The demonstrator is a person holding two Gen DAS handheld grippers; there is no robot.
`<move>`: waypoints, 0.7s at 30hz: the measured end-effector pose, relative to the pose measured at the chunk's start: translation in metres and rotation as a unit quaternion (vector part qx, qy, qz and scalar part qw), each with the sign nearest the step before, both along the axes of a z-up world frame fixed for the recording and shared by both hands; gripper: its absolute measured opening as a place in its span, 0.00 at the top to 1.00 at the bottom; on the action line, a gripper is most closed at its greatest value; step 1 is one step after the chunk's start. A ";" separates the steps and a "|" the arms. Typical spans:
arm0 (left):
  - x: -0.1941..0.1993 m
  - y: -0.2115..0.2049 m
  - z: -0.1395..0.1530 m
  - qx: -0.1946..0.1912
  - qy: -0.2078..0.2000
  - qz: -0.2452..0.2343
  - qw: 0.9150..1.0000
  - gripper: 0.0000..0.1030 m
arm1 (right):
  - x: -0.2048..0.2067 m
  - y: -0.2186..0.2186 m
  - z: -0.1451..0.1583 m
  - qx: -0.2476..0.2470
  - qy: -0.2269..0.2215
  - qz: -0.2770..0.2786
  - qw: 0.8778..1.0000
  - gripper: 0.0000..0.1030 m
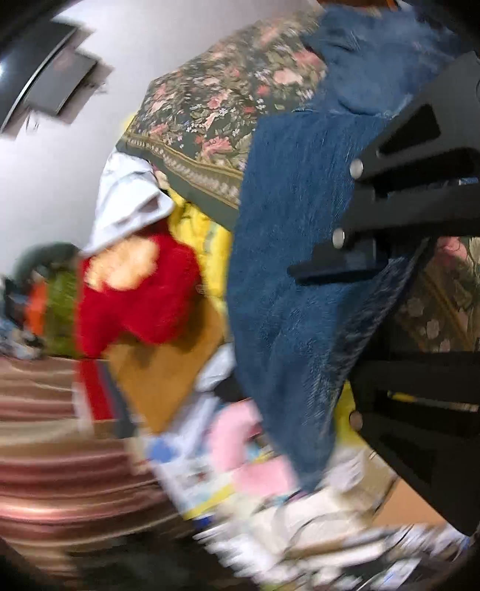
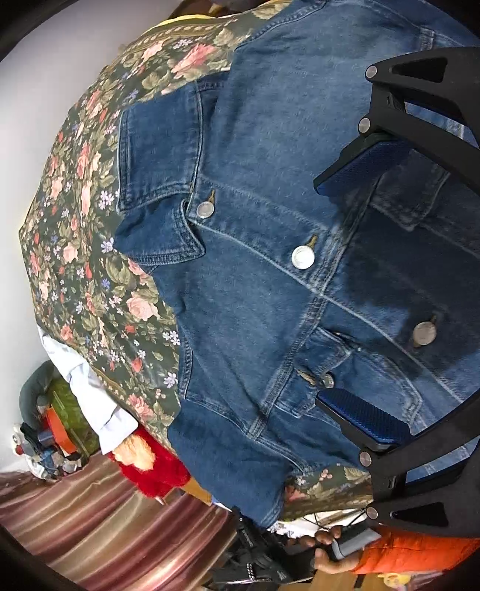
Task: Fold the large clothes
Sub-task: 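Grasp the denim jacket sleeve with the left gripper and lift it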
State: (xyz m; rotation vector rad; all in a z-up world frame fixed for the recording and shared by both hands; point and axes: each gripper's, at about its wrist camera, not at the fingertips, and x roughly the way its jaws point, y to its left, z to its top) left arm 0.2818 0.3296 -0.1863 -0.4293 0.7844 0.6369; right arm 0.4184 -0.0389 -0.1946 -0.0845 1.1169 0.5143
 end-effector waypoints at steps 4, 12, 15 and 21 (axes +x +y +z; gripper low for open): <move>0.006 -0.032 0.055 0.083 -0.051 -0.043 0.994 0.92 | -0.006 -0.018 0.018 0.002 -0.024 -0.005 1.000 0.00; 0.046 -0.159 0.108 0.139 -0.085 -0.230 0.959 0.92 | -0.031 -0.065 0.061 0.006 -0.094 -0.025 0.995 0.00; 0.058 -0.202 0.078 0.122 -0.045 -0.284 0.950 0.88 | -0.037 -0.082 0.066 0.007 -0.098 -0.030 0.995 0.00; 0.076 -0.236 -0.035 -0.089 0.123 -0.322 0.934 0.78 | -0.053 -0.121 0.069 0.006 -0.105 -0.048 0.993 0.00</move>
